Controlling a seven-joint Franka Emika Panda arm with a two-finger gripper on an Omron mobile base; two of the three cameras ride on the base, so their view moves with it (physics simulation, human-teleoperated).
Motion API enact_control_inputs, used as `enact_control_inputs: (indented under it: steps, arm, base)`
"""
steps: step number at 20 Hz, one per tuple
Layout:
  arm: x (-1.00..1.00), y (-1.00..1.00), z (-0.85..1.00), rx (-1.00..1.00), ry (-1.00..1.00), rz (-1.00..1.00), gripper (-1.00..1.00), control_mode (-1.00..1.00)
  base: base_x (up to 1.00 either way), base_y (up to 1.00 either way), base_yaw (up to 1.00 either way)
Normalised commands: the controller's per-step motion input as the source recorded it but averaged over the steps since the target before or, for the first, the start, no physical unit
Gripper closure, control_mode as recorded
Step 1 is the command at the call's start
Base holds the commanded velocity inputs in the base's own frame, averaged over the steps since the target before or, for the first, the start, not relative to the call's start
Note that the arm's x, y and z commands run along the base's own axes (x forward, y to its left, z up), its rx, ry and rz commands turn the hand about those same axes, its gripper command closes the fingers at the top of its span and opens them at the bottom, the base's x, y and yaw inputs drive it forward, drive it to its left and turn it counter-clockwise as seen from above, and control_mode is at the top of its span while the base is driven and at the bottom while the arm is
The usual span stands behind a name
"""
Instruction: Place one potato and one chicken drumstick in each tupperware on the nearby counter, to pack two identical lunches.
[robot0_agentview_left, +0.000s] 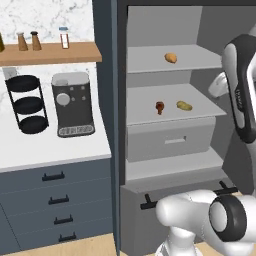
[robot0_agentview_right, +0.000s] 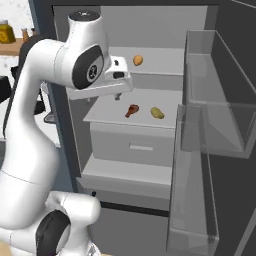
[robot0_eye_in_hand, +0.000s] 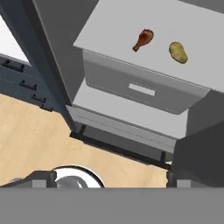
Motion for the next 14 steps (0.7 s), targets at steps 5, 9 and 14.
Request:
enact_control_inputs:
  steps: [5, 9, 14]
  arm:
    - [1.0, 0.01, 0.1, 0.14, -0.08, 0.05, -1.0, -1.0]
    - [1.0, 0.1, 0.23, 0.0, -0.12, 0.01, -1.0, -1.0]
    - [1.0, 0.3, 0.21, -0.08, -0.15, -0.04, -1.0, -1.0]
  base:
    - [0.0, 0.0, 0.0]
    - [0.0, 0.0, 0.0]
    - [0.0, 0.0, 0.0]
